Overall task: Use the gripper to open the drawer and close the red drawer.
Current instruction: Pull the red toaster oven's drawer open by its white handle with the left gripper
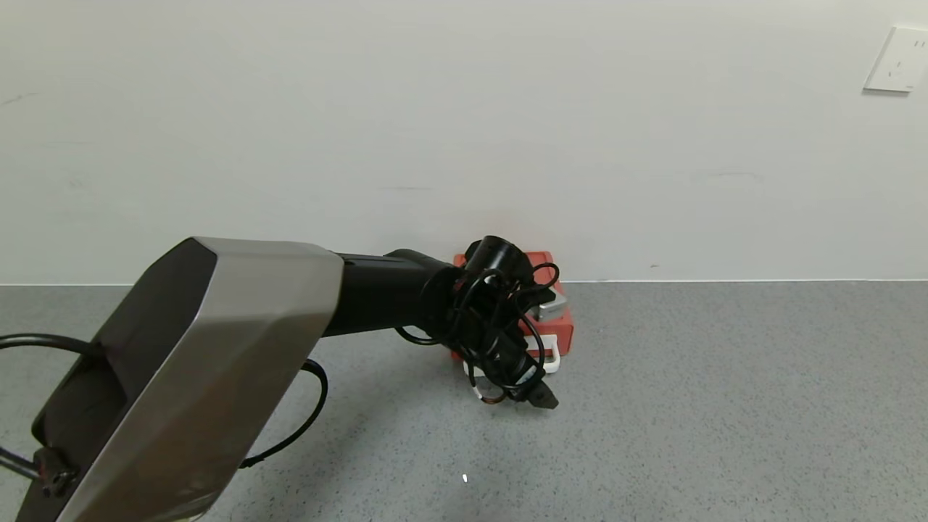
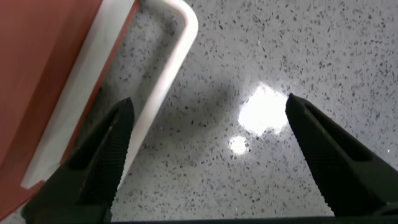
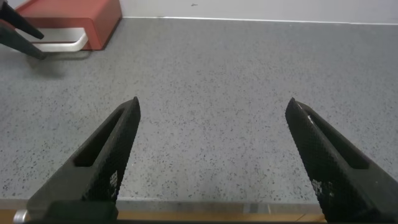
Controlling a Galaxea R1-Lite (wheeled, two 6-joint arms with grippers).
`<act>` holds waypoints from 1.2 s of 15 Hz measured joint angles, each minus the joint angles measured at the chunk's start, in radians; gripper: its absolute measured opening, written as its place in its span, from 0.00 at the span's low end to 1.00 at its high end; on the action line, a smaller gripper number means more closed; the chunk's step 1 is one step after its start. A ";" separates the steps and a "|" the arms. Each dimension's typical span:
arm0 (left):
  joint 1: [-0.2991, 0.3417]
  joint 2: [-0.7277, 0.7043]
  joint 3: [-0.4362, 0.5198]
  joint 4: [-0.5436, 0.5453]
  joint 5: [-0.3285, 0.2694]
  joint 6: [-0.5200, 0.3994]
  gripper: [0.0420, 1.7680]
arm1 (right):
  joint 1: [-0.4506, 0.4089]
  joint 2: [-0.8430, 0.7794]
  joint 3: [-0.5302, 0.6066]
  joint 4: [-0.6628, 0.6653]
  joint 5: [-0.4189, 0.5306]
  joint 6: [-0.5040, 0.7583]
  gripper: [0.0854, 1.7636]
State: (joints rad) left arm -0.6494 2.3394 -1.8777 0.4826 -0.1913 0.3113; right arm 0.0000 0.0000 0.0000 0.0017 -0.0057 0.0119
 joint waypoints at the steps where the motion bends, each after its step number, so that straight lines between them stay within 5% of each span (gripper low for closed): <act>1: 0.000 0.006 -0.002 -0.004 -0.010 -0.001 0.99 | 0.000 0.000 0.000 0.000 0.000 0.000 0.97; 13: 0.001 0.040 -0.029 0.033 0.009 -0.004 0.99 | 0.000 0.000 0.000 0.000 0.000 0.000 0.97; 18: -0.012 0.041 -0.031 0.053 0.020 -0.099 0.99 | 0.000 0.000 0.000 0.000 0.000 0.000 0.97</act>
State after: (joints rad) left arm -0.6615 2.3802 -1.9083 0.5353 -0.1713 0.2126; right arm 0.0000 0.0000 0.0000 0.0017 -0.0057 0.0119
